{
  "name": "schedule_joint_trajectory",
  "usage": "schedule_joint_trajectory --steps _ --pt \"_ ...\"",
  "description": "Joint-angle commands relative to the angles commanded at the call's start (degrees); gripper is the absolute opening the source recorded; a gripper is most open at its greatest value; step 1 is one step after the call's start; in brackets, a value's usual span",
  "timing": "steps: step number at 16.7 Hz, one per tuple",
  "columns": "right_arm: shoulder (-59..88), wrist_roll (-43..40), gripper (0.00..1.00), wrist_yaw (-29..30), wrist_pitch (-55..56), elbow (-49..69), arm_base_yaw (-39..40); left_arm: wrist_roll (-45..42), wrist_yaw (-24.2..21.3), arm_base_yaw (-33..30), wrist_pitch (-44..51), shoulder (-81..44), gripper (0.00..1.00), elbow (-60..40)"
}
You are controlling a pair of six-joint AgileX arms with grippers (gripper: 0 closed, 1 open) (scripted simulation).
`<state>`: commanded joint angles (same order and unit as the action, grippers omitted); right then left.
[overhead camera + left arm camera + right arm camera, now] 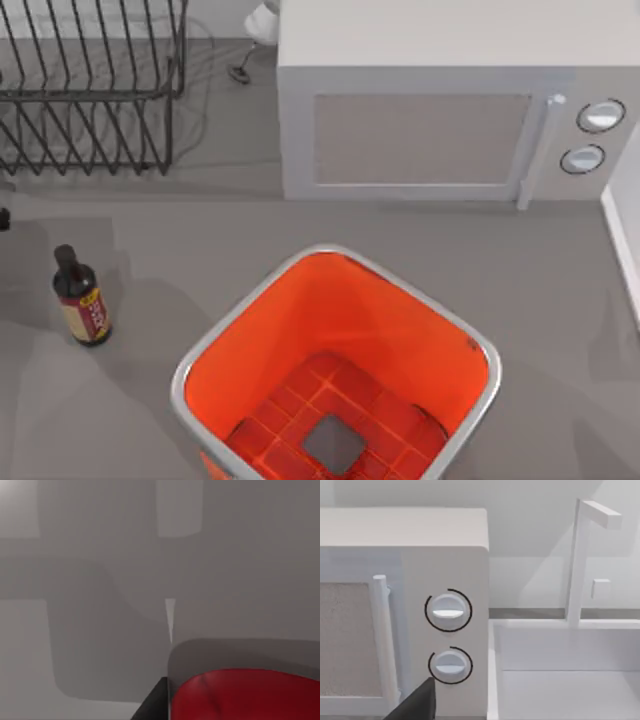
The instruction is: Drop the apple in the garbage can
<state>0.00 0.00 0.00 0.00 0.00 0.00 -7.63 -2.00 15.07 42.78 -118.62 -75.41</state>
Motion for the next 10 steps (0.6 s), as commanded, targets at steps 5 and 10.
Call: schedule_joint_trajectory --steps 5,10 --pt "0.0 0.0 1.0 0.0 0.0 0.0 0.0 0.0 0.0 0.0 0.0 0.0 0.0 0.0" --pt "0.0 0.0 1.0 0.0 0.0 0.0 0.0 -0.47 0.83 0.16 0.32 0.68 0.0 -0.38"
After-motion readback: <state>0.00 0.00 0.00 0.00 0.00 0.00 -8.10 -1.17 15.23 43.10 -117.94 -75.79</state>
